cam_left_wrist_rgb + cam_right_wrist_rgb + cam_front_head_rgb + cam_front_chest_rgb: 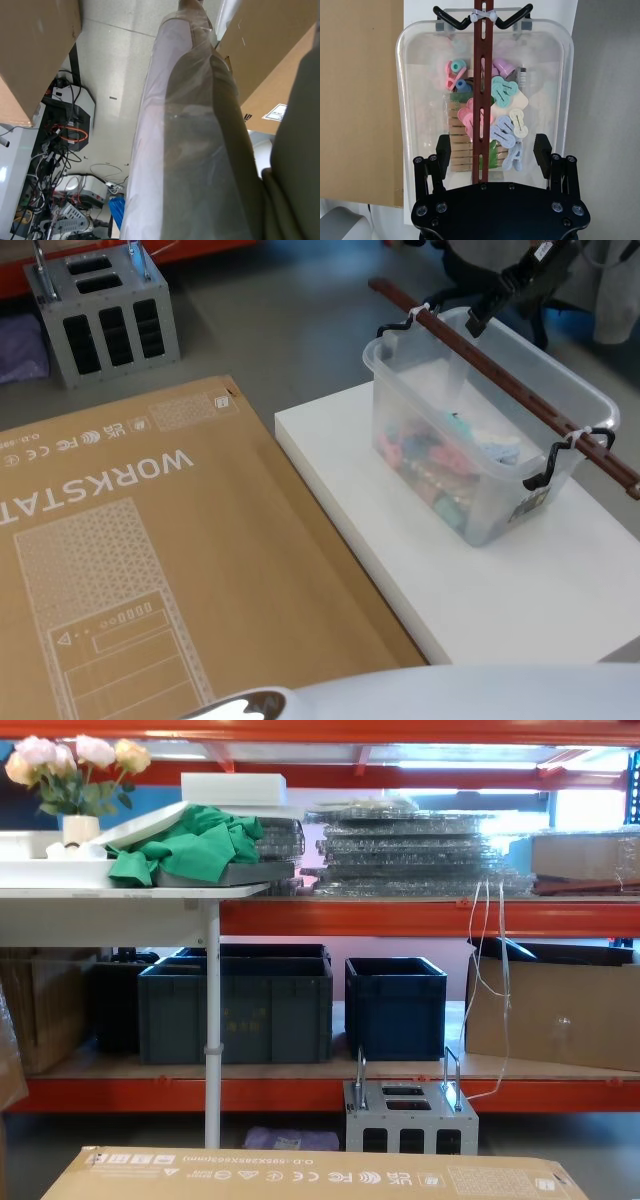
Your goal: Use one hand to grasp the basket and place it at the designated location.
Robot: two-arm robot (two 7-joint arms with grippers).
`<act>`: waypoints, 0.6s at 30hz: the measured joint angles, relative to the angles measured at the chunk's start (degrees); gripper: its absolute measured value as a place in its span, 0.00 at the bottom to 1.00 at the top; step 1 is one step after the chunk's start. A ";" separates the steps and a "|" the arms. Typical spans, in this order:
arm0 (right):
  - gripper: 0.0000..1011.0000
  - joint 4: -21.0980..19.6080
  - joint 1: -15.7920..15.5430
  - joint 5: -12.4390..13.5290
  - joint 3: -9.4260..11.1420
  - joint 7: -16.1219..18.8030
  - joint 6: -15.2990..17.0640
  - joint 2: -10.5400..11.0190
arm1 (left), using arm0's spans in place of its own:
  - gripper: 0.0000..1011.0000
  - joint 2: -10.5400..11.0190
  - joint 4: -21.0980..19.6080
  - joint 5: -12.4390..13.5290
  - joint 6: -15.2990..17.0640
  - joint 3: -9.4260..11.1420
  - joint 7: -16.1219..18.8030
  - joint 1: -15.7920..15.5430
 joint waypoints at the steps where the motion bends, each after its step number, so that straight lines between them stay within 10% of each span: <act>1: 0.99 0.00 0.00 0.00 0.00 0.00 0.00 0.00 | 0.00 0.00 0.00 0.00 0.00 0.00 0.00 0.00; 18: 0.99 0.00 0.00 0.00 0.00 0.00 0.00 0.00 | 0.00 0.00 0.00 0.00 0.00 0.00 0.00 0.00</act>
